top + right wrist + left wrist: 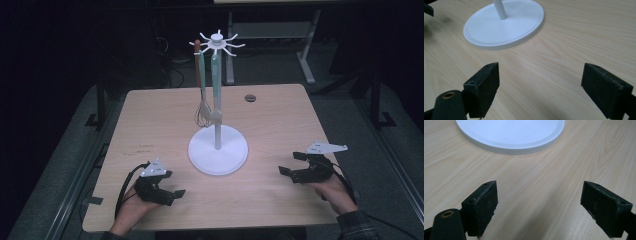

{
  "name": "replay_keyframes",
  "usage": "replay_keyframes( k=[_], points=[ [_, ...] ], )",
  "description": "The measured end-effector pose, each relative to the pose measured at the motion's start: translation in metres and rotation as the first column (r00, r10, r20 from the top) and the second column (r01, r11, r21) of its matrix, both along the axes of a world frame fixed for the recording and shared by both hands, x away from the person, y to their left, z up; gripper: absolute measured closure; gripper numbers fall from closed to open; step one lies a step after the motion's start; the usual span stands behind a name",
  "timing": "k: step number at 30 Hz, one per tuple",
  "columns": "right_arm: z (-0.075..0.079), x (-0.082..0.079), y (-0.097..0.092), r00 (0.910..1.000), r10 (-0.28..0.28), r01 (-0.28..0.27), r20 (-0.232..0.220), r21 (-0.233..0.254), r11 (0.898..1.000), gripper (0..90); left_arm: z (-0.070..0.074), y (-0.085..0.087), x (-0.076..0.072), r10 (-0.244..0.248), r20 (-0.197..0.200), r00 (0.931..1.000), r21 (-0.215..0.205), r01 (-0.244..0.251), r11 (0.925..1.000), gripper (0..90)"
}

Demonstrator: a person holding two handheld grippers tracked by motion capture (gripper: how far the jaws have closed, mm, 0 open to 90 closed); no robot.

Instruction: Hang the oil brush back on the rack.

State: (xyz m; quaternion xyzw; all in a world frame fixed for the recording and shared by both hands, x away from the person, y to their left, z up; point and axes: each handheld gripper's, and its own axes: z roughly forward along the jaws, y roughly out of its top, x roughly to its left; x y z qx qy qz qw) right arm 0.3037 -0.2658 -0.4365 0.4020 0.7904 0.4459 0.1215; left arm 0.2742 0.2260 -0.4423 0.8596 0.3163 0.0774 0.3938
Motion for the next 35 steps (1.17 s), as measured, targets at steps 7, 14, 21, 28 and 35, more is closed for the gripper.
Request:
replay_keyframes(
  k=[7,14,21,28,35],
  points=[
    [-0.011,-0.003,-0.009,0.9992,-0.04,0.04,-0.008,-0.028,0.999,14.2,-0.001,-0.001,0.0,-0.005,0.0,1.0,0.004,0.005,1.0,13.8],
    [-0.017,-0.007,-0.015,0.9972,-0.069,0.068,-0.029,-0.045,0.997,14.2,-0.002,-0.001,0.0,-0.002,-0.003,1.0,0.001,0.002,1.0,13.8],
    [-0.021,-0.009,-0.018,0.9962,-0.081,0.079,-0.032,-0.069,0.994,14.2,-0.002,0.001,0.001,-0.01,-0.004,0.9999,0.021,0.01,0.9997,13.9],
    [-0.022,-0.008,-0.018,0.9967,-0.077,0.074,-0.027,-0.089,0.993,14.2,-0.004,0.0,0.001,0.0,-0.003,1.0,0.019,0.0,0.9998,14.0],
    [-0.021,-0.009,-0.017,0.997,-0.075,0.073,-0.021,-0.084,0.994,14.2,-0.004,0.0,0.002,-0.004,0.0,1.0,0.023,0.004,0.9997,14.1]
  ],
)
